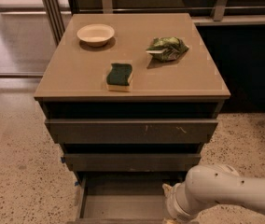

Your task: Close bottom drawer

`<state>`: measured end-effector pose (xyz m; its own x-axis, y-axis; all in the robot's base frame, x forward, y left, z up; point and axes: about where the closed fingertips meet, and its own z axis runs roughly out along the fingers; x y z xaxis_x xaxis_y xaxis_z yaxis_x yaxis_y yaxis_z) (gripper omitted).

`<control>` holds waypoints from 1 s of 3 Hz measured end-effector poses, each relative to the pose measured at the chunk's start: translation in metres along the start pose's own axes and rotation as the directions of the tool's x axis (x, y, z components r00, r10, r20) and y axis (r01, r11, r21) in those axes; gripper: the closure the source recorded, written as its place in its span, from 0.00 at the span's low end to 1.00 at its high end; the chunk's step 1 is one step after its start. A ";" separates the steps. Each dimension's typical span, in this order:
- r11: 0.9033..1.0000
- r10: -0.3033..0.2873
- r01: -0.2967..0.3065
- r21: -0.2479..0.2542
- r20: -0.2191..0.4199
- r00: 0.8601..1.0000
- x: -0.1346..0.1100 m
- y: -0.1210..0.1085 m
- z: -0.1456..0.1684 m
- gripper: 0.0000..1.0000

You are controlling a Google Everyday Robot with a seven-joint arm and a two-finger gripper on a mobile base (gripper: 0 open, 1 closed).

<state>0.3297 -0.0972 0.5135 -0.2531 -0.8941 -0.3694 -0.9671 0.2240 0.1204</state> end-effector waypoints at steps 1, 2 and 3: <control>0.999 0.007 -0.007 -0.044 0.012 1.000 0.004 0.005 0.040 0.00; 0.996 0.047 -0.046 -0.077 0.004 0.999 0.013 0.014 0.089 0.00; 0.996 0.044 -0.043 -0.076 0.004 0.999 0.016 0.017 0.098 0.00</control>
Offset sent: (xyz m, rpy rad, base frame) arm -0.0201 0.0301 -0.0977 0.0256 0.0975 -0.0219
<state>0.3070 -0.0697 0.4196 -0.2952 -0.8818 -0.3678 -0.9506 0.2324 0.2058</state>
